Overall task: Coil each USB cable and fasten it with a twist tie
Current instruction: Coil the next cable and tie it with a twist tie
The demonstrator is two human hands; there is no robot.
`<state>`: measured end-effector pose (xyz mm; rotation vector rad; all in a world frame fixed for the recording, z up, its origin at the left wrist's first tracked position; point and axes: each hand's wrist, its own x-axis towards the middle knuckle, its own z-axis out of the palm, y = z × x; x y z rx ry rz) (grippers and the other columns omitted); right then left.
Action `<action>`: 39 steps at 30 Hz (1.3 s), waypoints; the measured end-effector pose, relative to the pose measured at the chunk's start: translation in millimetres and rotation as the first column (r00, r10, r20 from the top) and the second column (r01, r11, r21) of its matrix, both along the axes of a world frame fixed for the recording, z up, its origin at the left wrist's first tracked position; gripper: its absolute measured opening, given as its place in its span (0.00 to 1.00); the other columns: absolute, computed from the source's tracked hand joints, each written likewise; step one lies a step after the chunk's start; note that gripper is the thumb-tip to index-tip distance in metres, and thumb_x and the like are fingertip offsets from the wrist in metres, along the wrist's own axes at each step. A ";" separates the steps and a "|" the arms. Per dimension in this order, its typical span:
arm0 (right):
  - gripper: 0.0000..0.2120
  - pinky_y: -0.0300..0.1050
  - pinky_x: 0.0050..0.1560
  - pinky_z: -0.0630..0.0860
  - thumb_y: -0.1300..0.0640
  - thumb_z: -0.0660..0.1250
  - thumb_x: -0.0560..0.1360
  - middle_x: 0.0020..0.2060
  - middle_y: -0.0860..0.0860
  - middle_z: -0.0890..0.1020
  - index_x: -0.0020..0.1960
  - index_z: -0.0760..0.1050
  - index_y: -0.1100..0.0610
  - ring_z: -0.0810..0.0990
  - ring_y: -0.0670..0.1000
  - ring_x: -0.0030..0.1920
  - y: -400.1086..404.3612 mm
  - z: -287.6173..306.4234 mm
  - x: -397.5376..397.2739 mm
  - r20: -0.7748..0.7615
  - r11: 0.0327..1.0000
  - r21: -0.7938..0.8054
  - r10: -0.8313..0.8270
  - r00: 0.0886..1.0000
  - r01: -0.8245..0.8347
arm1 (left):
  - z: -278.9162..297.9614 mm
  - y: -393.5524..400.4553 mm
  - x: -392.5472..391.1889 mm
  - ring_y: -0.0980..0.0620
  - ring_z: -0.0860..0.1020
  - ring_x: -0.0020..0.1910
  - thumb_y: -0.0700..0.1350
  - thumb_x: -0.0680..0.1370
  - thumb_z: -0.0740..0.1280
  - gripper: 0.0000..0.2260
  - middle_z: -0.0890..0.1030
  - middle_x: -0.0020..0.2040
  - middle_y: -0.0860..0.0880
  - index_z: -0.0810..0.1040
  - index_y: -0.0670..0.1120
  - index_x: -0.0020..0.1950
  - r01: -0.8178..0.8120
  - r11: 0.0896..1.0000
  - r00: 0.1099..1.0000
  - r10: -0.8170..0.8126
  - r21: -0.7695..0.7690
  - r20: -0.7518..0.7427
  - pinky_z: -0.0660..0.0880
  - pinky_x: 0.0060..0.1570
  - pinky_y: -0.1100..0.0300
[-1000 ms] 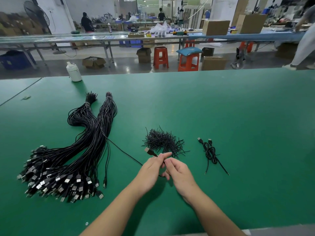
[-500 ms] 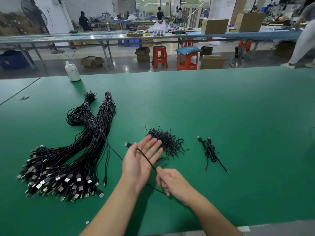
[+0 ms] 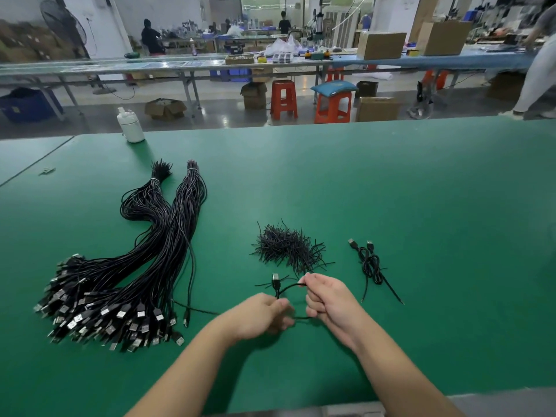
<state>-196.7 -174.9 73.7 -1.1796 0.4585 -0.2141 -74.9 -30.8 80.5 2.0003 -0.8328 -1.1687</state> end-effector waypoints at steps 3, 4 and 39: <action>0.08 0.39 0.29 0.63 0.55 0.63 0.82 0.26 0.47 0.60 0.49 0.74 0.60 0.56 0.48 0.27 3.1 5.7 -1.0 -0.005 0.998 -0.052 0.023 1.000 -0.023 | -2.6 -2.5 1.2 0.55 0.67 0.30 0.51 0.86 0.53 0.16 0.85 0.41 0.54 0.79 0.51 0.63 -0.153 0.964 0.984 0.169 -0.219 0.058 0.65 0.32 0.62; 0.08 0.39 0.28 0.62 0.54 0.63 0.82 0.26 0.47 0.61 0.49 0.74 0.59 0.56 0.47 0.27 4.7 6.8 -1.4 -0.016 0.997 -0.070 0.040 0.999 -0.041 | -4.9 -3.2 1.7 0.55 0.66 0.31 0.51 0.86 0.53 0.16 0.84 0.39 0.54 0.80 0.52 0.62 -0.193 0.939 0.977 0.210 -0.286 0.031 0.64 0.33 0.60; 0.22 0.43 0.32 0.63 0.41 0.56 0.83 0.27 0.48 0.59 0.33 0.66 0.51 0.56 0.52 0.29 9.3 10.3 8.5 -0.237 0.889 -0.225 0.346 0.908 -0.398 | 14.5 -14.1 32.3 0.50 0.81 0.59 0.48 0.86 0.52 0.18 0.83 0.59 0.43 0.75 0.38 0.63 -0.786 0.450 0.584 0.314 -0.425 -0.749 0.75 0.62 0.53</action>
